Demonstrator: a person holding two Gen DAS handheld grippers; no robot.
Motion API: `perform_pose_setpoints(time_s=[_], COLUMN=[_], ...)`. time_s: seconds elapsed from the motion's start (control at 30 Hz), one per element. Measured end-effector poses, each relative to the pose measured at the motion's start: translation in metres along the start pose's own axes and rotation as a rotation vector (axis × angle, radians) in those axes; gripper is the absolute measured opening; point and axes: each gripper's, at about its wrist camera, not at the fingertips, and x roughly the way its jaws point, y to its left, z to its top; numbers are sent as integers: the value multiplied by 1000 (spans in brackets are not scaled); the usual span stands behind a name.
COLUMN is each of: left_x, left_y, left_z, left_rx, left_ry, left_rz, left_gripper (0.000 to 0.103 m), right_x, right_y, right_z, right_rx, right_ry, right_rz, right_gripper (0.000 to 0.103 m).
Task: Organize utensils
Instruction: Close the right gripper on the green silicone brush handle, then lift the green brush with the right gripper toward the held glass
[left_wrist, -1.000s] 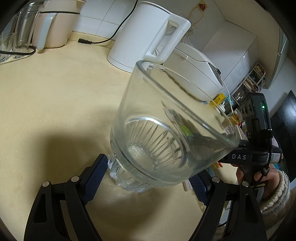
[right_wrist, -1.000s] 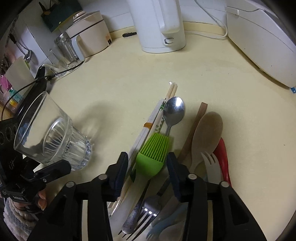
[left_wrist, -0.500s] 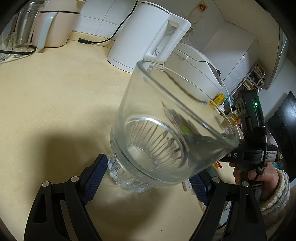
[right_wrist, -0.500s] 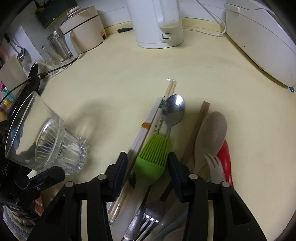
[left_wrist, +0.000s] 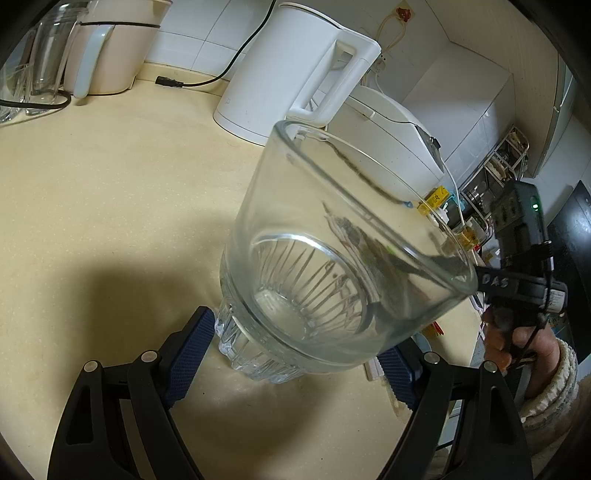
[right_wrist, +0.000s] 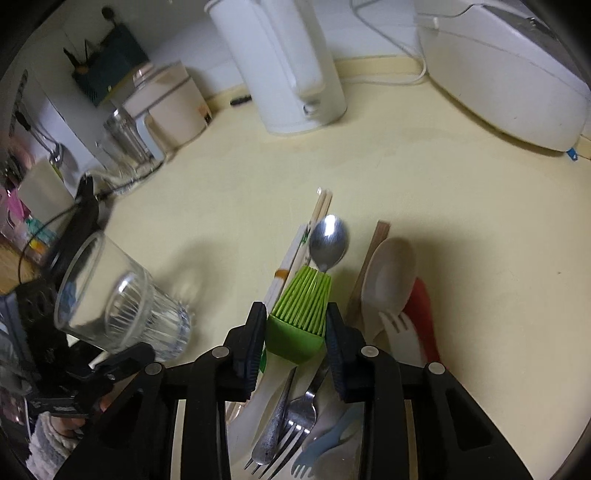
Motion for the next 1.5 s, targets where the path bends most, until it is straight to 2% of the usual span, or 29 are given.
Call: perform_pose_setpoints(time_s=[0.3,0.57,0.9,1.5], left_x=[0,0,0,0], left_y=[0,0,0,1], left_z=[0,0,0,0], left_rx=[0,-1,-1,-2], left_ry=[0,-1,-1,-1], left_rz=[-1,-1,-1,-2], left_gripper=[87,87,87,87], right_x=[-43,-71,-85,-84], right_y=[-7,-15,-26,-28], right_z=[11,20,24,24], right_rx=[19,12,27,16], right_ry=[-147,-236,-270,-273], right_rz=[-27,-84,-128,-165], right_gripper=[32,32,32,32])
